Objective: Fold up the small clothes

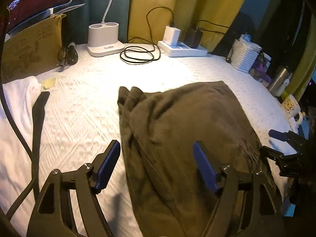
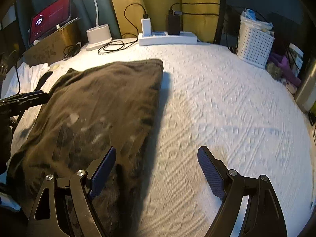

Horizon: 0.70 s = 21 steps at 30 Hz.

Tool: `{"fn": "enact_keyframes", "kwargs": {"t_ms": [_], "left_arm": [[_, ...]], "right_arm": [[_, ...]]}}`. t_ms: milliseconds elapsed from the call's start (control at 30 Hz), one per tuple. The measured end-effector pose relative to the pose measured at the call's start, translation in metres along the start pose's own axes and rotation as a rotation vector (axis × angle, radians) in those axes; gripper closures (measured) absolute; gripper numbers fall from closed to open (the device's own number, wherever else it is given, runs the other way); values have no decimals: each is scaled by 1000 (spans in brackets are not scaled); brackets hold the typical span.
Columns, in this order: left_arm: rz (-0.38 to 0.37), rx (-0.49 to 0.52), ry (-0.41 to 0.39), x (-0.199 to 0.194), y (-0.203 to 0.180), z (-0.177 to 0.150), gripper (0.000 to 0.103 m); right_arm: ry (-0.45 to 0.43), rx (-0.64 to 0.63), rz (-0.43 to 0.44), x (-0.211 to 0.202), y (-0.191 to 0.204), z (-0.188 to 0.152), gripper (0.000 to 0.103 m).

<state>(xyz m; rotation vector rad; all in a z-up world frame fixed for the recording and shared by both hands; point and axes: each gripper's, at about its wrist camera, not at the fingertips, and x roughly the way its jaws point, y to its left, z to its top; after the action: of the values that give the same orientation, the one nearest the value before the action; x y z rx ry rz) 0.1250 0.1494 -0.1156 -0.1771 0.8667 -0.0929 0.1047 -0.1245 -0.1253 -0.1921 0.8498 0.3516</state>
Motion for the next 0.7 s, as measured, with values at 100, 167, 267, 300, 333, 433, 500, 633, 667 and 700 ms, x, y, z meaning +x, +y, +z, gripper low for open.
{"fn": "enact_keyframes", "kwargs": {"t_ms": [100, 167, 267, 300, 333, 433, 500, 633, 667, 700], "left_arm": [[-12, -13, -8, 7, 7, 9, 27], [-24, -18, -11, 12, 9, 14, 27], [-55, -21, 1, 24, 11, 20, 27], [-58, -16, 6, 28, 11, 21, 27], [-53, -5, 14, 33, 10, 23, 27], [-26, 12, 45, 47, 9, 26, 26], [-14, 23, 44, 49, 7, 28, 25], [-21, 73, 59, 55, 1, 31, 13], [-15, 94, 60, 56, -2, 32, 13], [-8, 108, 58, 57, -3, 31, 13]], "right_arm": [[-14, -3, 2, 5, -2, 12, 17], [-21, -9, 4, 10, -3, 21, 17], [-34, -19, 16, 18, -2, 34, 17], [-36, -21, 22, 21, -3, 38, 17], [-38, -18, 37, 24, -4, 43, 17], [-44, -2, 72, 33, -6, 53, 17], [-40, 5, 84, 41, -8, 59, 17], [-20, 3, 97, 58, -10, 68, 17], [-15, 1, 101, 61, -10, 71, 17], [-13, -2, 105, 64, -10, 73, 17]]}}
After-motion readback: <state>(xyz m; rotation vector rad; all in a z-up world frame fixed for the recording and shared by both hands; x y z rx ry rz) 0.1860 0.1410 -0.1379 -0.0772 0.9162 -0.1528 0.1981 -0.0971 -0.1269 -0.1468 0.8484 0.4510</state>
